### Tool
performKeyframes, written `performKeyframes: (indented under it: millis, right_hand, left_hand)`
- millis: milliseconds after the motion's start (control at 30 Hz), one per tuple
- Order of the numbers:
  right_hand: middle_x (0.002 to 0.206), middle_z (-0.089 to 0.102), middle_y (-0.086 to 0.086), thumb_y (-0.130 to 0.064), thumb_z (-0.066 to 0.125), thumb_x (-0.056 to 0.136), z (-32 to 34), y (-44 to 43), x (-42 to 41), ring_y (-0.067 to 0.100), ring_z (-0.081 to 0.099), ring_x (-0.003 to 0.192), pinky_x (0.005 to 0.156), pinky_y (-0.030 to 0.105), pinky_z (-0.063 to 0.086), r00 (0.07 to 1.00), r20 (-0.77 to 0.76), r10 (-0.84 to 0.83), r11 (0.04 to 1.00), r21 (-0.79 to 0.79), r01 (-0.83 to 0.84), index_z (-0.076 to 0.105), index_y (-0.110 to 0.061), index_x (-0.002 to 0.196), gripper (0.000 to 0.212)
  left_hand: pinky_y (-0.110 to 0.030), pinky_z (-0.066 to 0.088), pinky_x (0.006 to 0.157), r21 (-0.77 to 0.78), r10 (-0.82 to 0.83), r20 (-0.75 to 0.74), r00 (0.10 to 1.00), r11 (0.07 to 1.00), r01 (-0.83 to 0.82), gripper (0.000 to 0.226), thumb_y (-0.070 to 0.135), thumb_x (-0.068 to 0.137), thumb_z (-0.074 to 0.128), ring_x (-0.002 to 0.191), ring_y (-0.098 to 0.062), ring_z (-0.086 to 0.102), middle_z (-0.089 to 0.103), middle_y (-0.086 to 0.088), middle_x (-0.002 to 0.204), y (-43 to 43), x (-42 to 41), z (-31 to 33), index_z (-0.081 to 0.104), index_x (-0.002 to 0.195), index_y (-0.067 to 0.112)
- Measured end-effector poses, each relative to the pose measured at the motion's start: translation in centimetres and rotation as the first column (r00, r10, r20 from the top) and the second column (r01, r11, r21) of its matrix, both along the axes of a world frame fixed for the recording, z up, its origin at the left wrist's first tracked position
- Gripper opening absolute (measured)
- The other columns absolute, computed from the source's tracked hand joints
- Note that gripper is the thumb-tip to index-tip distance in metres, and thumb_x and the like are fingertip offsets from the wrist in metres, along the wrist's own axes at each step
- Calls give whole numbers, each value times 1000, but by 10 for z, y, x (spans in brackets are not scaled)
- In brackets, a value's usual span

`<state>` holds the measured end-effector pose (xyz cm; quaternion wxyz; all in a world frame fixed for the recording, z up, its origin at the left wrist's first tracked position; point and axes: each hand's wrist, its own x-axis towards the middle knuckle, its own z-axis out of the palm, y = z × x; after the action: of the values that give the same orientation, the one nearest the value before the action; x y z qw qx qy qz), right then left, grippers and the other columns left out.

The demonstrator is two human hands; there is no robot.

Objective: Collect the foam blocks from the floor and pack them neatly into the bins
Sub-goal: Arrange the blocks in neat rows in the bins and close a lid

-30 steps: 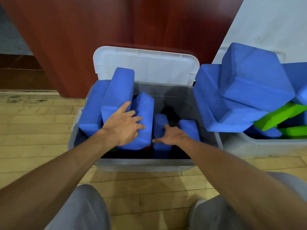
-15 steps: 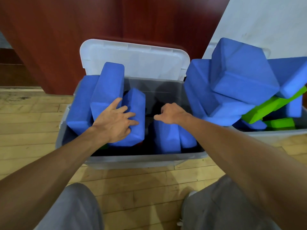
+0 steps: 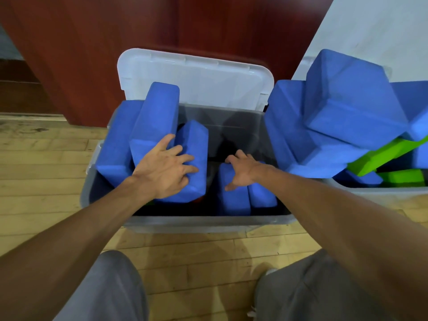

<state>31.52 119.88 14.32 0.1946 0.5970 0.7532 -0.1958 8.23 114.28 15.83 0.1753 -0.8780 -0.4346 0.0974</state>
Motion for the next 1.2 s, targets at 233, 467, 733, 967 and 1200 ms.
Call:
performKeyframes:
  millis: [233, 467, 733, 967, 1200]
  right_hand:
    - [139, 36, 9, -46, 68, 83, 1, -3, -1, 34, 37, 130, 102, 46, 39, 995, 69, 72, 995, 65, -77, 33, -11, 144, 78]
    - [107, 53, 13, -39, 60, 88, 20, -10, -32, 30, 51, 105, 81, 33, 45, 994, -99, 56, 990, 131, -43, 57, -9, 98, 31]
    - [151, 32, 6, -65, 68, 74, 10, -31, -76, 32, 53, 121, 87, 41, 54, 758, -387, -526, 838, -388, 383, 11, -9, 151, 111]
    - [146, 35, 3, -35, 80, 75, -4, -32, -76, 29, 43, 128, 93, 44, 42, 609, -529, -591, 806, -411, 425, 2, -32, 145, 105]
    - [137, 25, 4, -30, 86, 65, 21, -28, -77, 32, 40, 124, 77, 52, 57, 642, -550, -534, 845, -351, 402, 18, -39, 142, 102]
  left_hand:
    - [-50, 26, 106, 25, -24, 70, 997, 999, 22, 48, 34, 82, 30, 83, -23, 62, 72, 6, 106, 0, -1, -3, 73, 103, 36]
    - [-48, 21, 105, 155, -10, 341, 940, 987, -46, 40, 9, 67, 57, 86, -22, 65, 70, 2, 92, 4, -18, -4, 70, 105, 15]
    - [-51, 25, 111, -162, 439, 711, 549, 862, -480, 89, 24, 66, 84, 133, -42, 29, 28, -22, 148, 5, -41, 18, 41, 142, 9]
    - [-46, 35, 105, -416, 629, 729, 270, 720, -555, 101, 33, 73, 79, 140, -31, 18, 12, -3, 157, -5, -31, 8, 18, 152, 18]
    - [-49, 48, 85, -359, 638, 675, 371, 723, -590, 101, 35, 72, 81, 137, -28, 24, 9, 2, 157, -13, -22, 5, 19, 151, 21]
